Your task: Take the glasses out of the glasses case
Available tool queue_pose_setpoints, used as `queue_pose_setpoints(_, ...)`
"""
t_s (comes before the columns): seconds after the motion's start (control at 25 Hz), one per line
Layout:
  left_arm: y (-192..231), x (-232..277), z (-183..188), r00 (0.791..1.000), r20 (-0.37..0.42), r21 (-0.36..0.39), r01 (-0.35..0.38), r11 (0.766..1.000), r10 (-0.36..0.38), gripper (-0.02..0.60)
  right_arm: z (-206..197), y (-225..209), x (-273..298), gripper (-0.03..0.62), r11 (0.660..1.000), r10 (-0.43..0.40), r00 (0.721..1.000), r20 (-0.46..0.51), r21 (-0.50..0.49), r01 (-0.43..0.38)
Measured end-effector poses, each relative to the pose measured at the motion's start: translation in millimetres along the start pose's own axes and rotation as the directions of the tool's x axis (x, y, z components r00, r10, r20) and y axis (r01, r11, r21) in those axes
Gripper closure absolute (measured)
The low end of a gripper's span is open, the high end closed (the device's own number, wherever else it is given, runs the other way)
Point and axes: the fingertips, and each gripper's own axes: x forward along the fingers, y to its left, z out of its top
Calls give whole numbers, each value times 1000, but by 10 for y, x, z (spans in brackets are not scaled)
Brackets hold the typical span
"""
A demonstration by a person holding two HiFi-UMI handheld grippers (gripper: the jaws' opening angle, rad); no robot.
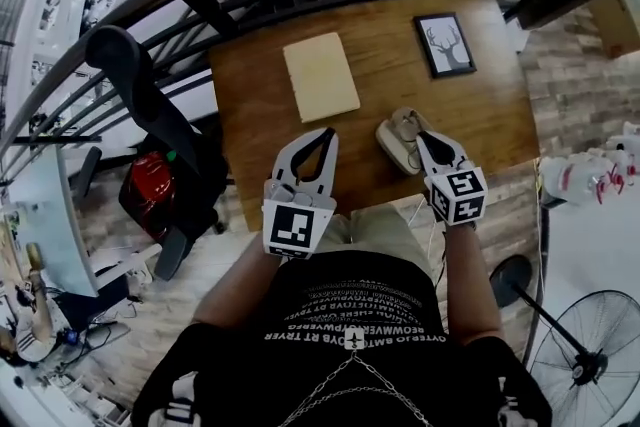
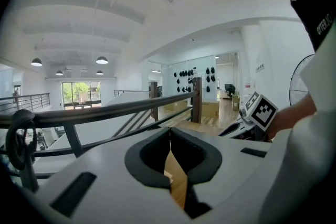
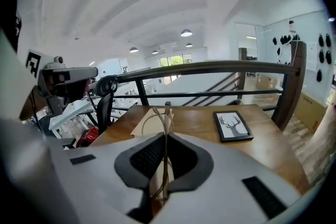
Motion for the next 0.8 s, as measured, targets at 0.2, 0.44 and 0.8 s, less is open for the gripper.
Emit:
queue_pose_setpoints(0.2,-50,-135,199,999,25,-4,24,1000,-23,552,270,184,-358,566,995,-3,997,72,-95,10)
queue_pose_setpoints(0.44,17,-307,459,996,81,23,28,999,-29,552,624,304,-634,566,996,-27,983,181,-81,43)
queue_pose_setpoints(0.8,101,-515,857,984,171,53,34,998,-43,554,1298,636,-1122,566,981,-8,925,380,-176,81)
